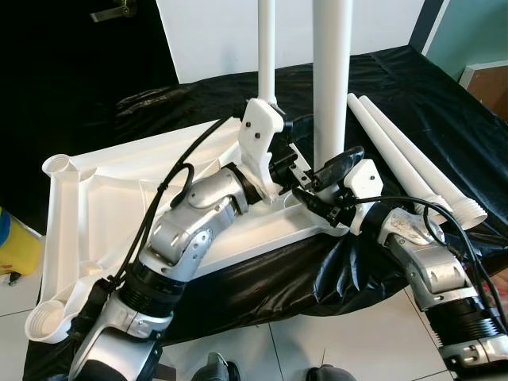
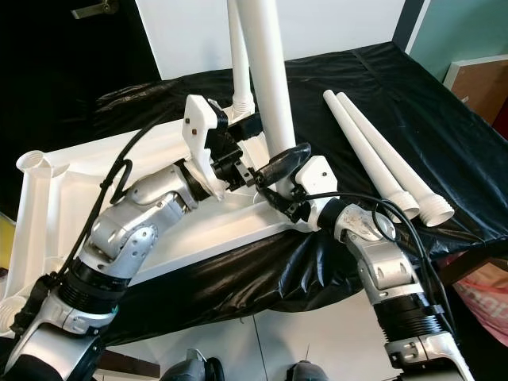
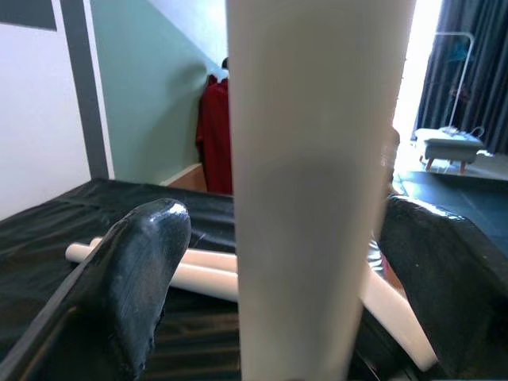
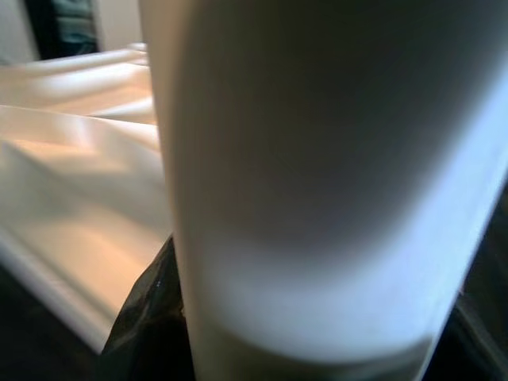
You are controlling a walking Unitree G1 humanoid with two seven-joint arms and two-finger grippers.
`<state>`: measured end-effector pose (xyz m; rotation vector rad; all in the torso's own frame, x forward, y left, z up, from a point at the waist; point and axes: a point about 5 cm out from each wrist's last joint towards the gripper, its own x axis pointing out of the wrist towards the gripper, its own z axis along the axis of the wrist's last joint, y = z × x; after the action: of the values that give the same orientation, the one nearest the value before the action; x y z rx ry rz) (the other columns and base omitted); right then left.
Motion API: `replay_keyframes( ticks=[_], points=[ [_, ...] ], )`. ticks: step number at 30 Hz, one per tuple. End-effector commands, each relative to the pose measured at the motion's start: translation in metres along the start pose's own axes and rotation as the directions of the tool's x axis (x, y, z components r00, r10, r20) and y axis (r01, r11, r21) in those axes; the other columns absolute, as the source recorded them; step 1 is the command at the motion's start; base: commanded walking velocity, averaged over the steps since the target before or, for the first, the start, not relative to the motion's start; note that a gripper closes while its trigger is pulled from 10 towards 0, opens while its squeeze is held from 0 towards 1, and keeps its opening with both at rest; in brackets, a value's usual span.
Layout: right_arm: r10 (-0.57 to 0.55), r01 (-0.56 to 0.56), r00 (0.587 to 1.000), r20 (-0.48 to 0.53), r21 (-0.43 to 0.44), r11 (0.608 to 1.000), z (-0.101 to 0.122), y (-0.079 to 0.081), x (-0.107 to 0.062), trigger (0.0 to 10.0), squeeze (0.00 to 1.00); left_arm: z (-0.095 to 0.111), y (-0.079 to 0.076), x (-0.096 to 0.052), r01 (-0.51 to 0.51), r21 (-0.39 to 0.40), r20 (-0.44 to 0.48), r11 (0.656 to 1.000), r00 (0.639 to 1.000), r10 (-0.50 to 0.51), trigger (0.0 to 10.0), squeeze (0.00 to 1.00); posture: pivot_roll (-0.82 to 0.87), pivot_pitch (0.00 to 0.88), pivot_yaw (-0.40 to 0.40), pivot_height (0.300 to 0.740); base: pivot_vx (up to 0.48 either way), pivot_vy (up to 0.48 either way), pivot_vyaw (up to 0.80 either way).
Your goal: Building children table
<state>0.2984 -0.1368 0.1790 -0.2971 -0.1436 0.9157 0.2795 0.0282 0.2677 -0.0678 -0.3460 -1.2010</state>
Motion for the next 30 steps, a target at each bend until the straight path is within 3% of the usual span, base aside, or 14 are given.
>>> replay_keyframes(
  ticks=[1,14,15,17,18,30],
  points=[
    [0.077,-0.077,0.997,0.015,0.020,0.997,0.005,0.003,-0.001,10.0,0.00,0.004,-0.015,-0.003,0.341,-0.014,0.000,0.940,0.940,-0.341,10.0,0.00,-0.09,0.058,0.054,0.740,0.000,0.000,0.00],
    [0.227,-0.226,0.972,-0.061,0.021,0.974,0.004,-0.005,-0.010,10.0,0.00,0.016,-0.018,-0.010,0.470,-0.085,0.001,0.878,0.882,-0.472,10.0,0.00,-0.09,0.053,0.056,0.740,0.000,0.000,0.00],
    [0.232,-0.231,0.971,-0.062,0.021,0.973,0.004,-0.005,-0.010,10.0,0.00,0.016,-0.018,-0.010,0.476,-0.090,0.002,0.875,0.879,-0.478,4.2,0.00,-0.09,0.052,0.055,0.740,0.000,0.000,0.00],
    [0.232,-0.231,0.971,-0.062,0.021,0.973,0.004,-0.005,-0.010,10.0,0.00,0.016,-0.018,-0.010,0.476,-0.090,0.002,0.875,0.879,-0.478,4.2,0.00,-0.09,0.052,0.055,0.740,0.000,0.000,0.00],
    [0.239,-0.239,0.969,-0.065,0.020,0.971,0.004,-0.005,-0.010,10.0,0.00,0.017,-0.019,-0.011,0.484,-0.105,0.014,0.869,0.874,-0.486,0.0,0.00,-0.09,0.052,0.055,0.740,0.000,0.000,0.00],
    [0.267,-0.265,0.962,-0.065,0.030,0.964,0.005,-0.003,-0.008,10.0,0.00,0.021,-0.021,-0.011,0.500,-0.127,0.036,0.857,0.865,-0.500,0.0,0.00,-0.09,0.047,0.055,0.740,0.000,0.000,0.00]
  ],
)
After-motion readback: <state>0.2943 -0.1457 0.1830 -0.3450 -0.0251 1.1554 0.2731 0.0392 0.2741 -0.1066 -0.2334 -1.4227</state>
